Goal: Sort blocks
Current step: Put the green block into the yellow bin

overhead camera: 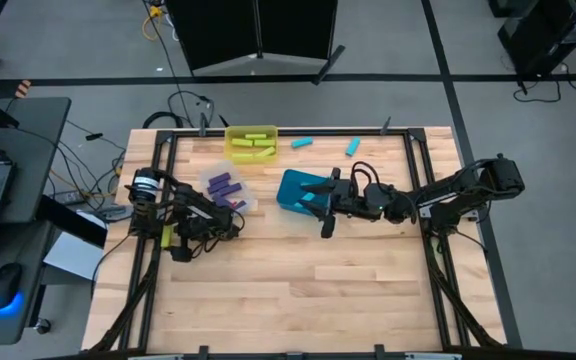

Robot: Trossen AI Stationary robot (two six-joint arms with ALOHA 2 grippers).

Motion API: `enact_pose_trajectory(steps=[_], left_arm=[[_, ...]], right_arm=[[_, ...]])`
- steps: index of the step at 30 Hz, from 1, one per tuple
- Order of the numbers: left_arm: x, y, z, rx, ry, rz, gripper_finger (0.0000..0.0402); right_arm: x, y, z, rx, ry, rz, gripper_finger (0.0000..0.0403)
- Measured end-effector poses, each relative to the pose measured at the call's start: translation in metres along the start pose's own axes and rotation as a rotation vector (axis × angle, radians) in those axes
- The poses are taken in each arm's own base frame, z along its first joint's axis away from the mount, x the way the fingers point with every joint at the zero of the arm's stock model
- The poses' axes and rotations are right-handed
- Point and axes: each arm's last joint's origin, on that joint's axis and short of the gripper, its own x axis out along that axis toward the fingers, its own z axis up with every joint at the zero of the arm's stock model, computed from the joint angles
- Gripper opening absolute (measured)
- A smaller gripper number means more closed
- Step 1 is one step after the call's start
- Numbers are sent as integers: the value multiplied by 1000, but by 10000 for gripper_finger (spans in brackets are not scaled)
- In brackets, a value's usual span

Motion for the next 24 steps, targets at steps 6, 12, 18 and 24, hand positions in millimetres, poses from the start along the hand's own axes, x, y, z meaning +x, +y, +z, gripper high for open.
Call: enact_pose_trajectory(steps=[6, 12, 18, 24], left_arm=[[0, 0, 0, 7, 0, 0, 391], [0, 0, 0, 7, 0, 6, 336], [0, 0, 0, 19, -4, 29, 249], [-14, 0, -2, 31, -66, 82, 263]], right_arm=[[0, -1, 1, 12, -13, -2, 197], [1, -6, 2, 39, -17, -19, 197], [2, -9, 3, 56, -19, -30, 197], [2, -9, 3, 55, -19, -32, 197]])
